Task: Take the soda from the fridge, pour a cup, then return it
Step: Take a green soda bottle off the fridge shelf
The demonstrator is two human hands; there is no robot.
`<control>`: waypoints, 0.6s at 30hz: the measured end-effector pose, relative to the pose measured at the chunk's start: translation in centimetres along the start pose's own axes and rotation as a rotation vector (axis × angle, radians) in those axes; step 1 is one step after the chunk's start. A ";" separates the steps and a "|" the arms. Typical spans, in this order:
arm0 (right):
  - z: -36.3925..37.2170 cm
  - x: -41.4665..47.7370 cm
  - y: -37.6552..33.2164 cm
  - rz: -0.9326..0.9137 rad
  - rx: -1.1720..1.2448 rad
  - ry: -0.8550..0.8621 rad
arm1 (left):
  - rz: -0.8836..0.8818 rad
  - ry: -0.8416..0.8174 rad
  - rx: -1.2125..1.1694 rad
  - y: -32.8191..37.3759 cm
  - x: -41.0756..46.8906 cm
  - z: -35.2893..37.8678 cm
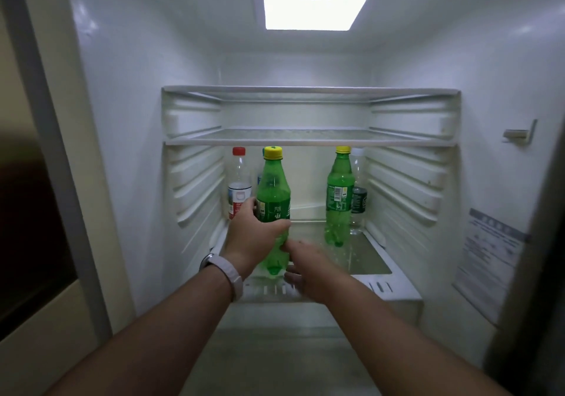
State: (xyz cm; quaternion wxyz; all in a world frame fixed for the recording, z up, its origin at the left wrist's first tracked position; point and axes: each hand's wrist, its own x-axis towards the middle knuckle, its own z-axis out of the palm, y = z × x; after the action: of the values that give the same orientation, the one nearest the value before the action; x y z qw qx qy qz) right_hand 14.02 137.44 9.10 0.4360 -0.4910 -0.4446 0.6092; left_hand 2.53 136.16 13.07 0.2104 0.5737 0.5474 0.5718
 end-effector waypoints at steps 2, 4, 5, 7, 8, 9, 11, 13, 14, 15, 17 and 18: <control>0.0 -1.0 0.1 0.017 0.023 -0.008 | -0.026 -0.010 -0.025 0.5 -0.8 -0.3; -0.1 -2.3 0.1 0.035 0.003 -0.013 | -0.049 -0.020 -0.062 0.8 -1.8 -0.7; -0.2 -2.7 0.2 0.036 0.003 -0.021 | -0.057 -0.022 -0.079 1.0 -2.2 -1.0; -0.3 -3.5 0.3 0.029 0.049 -0.051 | -0.074 -0.014 -0.109 1.3 -3.0 -1.5; -0.3 -4.0 0.3 0.025 0.078 -0.071 | -0.082 -0.006 -0.119 1.5 -3.4 -1.9; -0.3 -4.5 0.4 0.024 0.098 -0.091 | -0.086 -0.001 -0.126 1.7 -3.8 -2.2; -0.1 -5.5 0.6 0.023 0.114 -0.126 | -0.073 0.002 -0.149 2.1 -4.9 -2.9; 0.2 -6.5 0.8 0.021 0.113 -0.151 | -0.059 0.011 -0.166 2.5 -6.0 -3.6; 0.4 -7.0 0.9 0.026 0.107 -0.157 | -0.060 0.017 -0.165 2.6 -6.5 -3.9; 0.6 -7.5 1.1 0.035 0.100 -0.161 | -0.067 0.020 -0.158 2.7 -7.1 -4.3; 0.9 -8.7 1.4 0.051 0.096 -0.167 | -0.084 0.003 -0.146 2.9 -8.0 -4.9; 1.0 -9.2 1.5 0.057 0.096 -0.169 | -0.088 -0.008 -0.147 3.0 -8.4 -5.2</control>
State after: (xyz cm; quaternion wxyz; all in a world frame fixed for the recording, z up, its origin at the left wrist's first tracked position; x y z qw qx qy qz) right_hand 14.14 128.05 9.71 0.4022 -0.4290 -0.4360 0.6812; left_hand 1.19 125.89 13.43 0.2789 0.5345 0.5279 0.5982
